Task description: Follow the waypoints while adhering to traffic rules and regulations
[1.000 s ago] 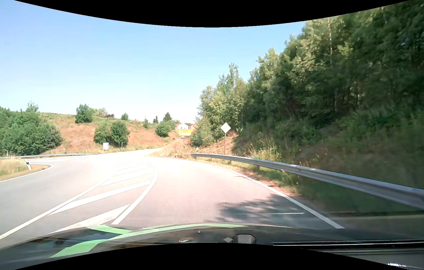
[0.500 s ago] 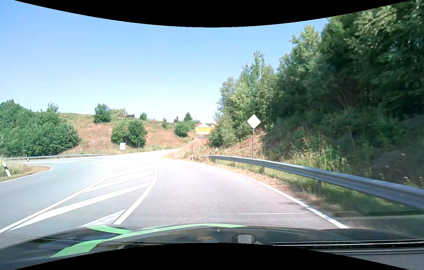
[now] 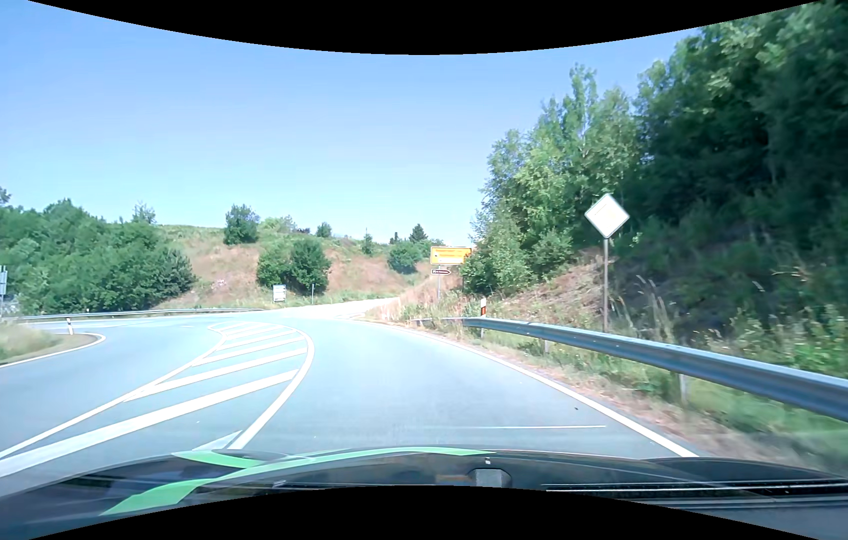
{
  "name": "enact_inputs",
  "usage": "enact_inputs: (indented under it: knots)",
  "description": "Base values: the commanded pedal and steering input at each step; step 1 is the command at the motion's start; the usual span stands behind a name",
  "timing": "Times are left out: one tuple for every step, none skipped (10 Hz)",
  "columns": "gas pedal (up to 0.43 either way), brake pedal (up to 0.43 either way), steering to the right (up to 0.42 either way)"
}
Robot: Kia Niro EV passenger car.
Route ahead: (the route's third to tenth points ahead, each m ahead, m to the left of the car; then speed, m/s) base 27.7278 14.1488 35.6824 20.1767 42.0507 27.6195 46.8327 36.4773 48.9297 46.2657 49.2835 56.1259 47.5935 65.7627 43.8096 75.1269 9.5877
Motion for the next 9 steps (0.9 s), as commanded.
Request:
enact_inputs:
  knots:
    - [0.130, 0.000, -0.097]
    - [0.118, 0.000, -0.097]
    - [0.118, 0.000, -0.097]
    - [0.118, 0.000, -0.097]
    - [0.130, 0.000, -0.097]
    - [0.130, 0.000, -0.096]
    - [0.130, 0.000, -0.096]
    - [0.138, 0.000, -0.095]
    - [0.138, 0.000, -0.095]
